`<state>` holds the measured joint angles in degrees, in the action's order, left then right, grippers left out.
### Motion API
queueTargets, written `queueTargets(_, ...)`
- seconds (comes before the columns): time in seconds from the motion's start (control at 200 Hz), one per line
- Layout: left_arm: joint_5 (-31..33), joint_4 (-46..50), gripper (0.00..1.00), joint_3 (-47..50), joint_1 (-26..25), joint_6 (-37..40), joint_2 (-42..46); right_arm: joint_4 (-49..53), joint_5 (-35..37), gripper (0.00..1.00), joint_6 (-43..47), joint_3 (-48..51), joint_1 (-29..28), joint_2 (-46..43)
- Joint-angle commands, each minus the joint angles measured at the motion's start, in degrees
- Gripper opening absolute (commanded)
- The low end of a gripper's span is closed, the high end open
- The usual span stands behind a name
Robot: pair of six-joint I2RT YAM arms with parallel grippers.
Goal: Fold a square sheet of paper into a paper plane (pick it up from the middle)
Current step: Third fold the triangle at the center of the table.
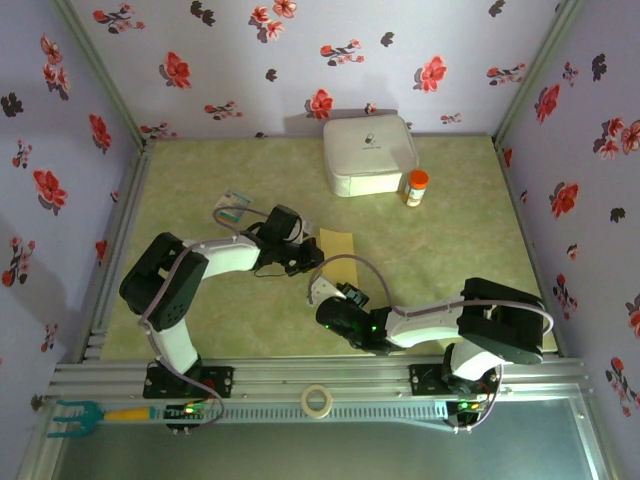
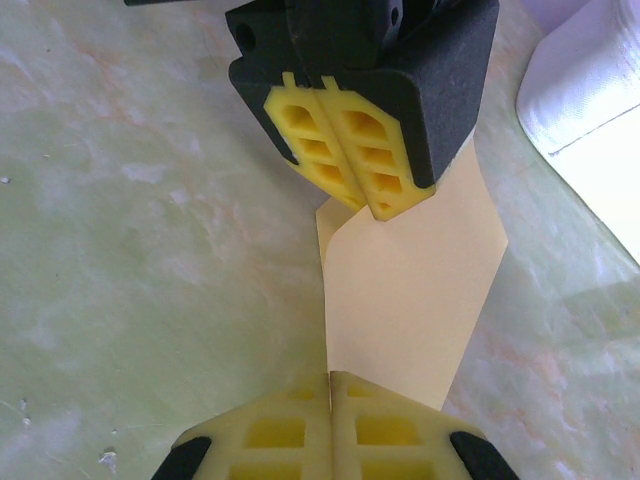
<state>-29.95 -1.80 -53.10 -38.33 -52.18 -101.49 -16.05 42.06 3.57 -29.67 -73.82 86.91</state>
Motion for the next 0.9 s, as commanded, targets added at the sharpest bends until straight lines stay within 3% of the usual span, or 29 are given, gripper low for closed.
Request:
queueTargets(0.0, 1.32, -0.39, 0.07, 1.22, 0.67, -0.48, 2.72, 2.21, -0.19, 0.00, -3.37, -1.22, 0.45, -0.30)
queueTargets(0.165, 3.37, 0.42, 0.26, 2.30, 1.60, -0.15, 5.48, 5.34, -8.06, 0.00, -8.26, -1.20, 3.56, -3.39)
queueTargets(0.33, 7.27, 4.20, 0.36, 2.65, 3.10, 1.74, 10.09, 5.47, -25.85, 0.00, -16.43, -0.35, 9.81, -7.79)
queueTargets(0.625, 8.17, 8.89, 0.35, -0.19, 4.09, 5.20, 12.45, 1.28, -52.64, 0.00, -28.64, -0.42, 20.25, -6.95)
queueTargets(0.895, 6.66, 8.92, 0.25, -1.97, 4.14, 6.36, 11.85, 0.30, -61.24, 0.00, -30.69, -0.01, 22.32, -4.23)
